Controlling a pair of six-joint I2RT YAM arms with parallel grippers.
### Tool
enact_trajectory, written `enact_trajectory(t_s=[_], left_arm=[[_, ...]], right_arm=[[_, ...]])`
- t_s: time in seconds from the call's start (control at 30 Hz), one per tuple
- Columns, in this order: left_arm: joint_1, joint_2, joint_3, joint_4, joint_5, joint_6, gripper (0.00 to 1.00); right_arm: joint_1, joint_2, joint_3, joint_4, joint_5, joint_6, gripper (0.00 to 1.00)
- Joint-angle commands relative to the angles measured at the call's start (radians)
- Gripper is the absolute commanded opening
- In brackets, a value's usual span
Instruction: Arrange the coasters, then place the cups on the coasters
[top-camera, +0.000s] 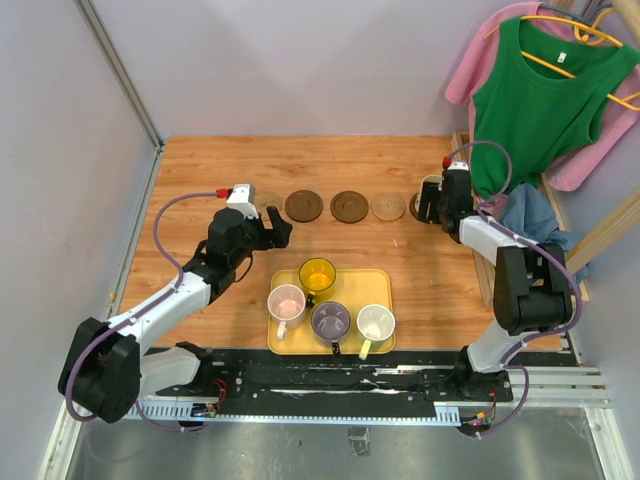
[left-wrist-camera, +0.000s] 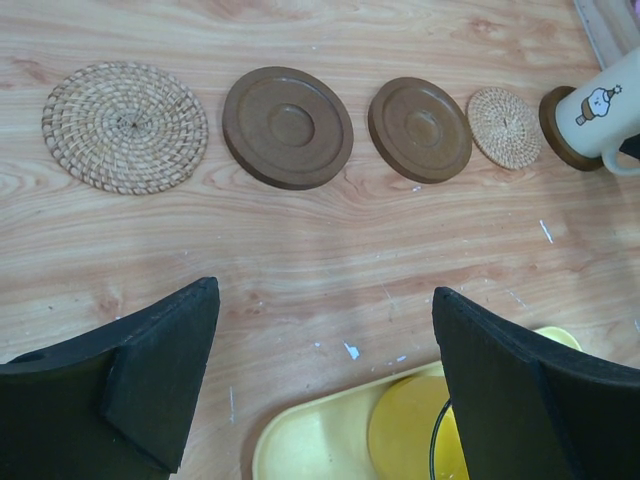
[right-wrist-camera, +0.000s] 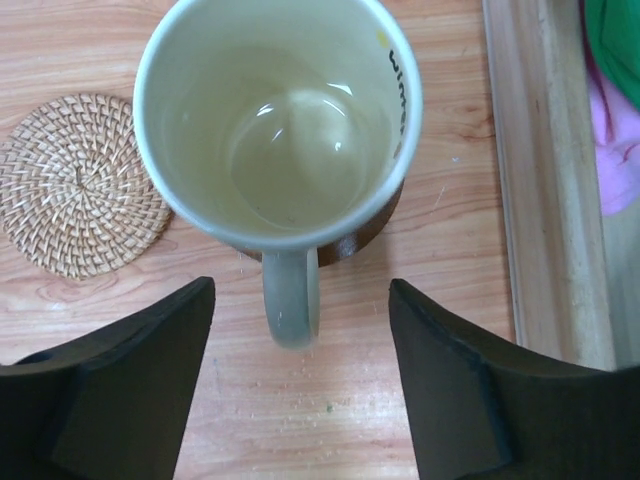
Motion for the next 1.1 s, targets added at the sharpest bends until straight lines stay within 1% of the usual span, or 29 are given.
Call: enact_trajectory(t_s=[0.0,0.1,0.2,0.37,0.43,0.5,0.63,0.77,0.93,1.07], left_arm=[[0.007,-0.038,-0.015,-0.003,0.0,-0.009,0.91],[0.006,-0.051,-0.018,-0.006,0.002,-0.009,0.91],[0.007,-0.048,-0.018,-0.006,0.008,-0.009,0.91],[0.007,-0.019,-0.003,-0.011,0.031,-0.004,0.92],[0.007,-0.011,0.006,-0.014,0.034,0.002,0.92],[0.006,-0.006,0.01,-0.014,0.038,0.007,0.92],[0.007,0.003,0.017,-0.015,0.057,0.011,0.92],[0.007,0.006,0.026,-0.042,0.068,0.016,0.92],[0.007,-0.009,0.025,-0.073,0.079,0.025,0.92],[0.007,-0.026,0.022,-0.085,0.083,0.024,0.92]], right_arm=[[-0.017,-0.106,-0.03,-0.049,0.009,0.04,0.75],[-0.009,-0.203,-0.056,-0.085,-0.006,0.058,0.85],[0.008,-0.305,-0.075,-0.157,-0.019,0.093,0.99],[0.072,-0.469,-0.096,-0.339,-0.079,0.151,0.98],[0.111,-0.533,-0.104,-0.414,-0.125,0.17,0.98],[0.175,-0.59,-0.114,-0.479,-0.158,0.18,0.98],[0.349,-0.68,-0.123,-0.618,-0.13,0.194,0.99],[0.482,-0.774,-0.145,-0.709,-0.105,0.239,0.99],[0.58,-0.889,-0.186,-0.797,-0.124,0.293,0.99],[0.641,-0.934,-0.223,-0.872,-0.126,0.328,0.99]])
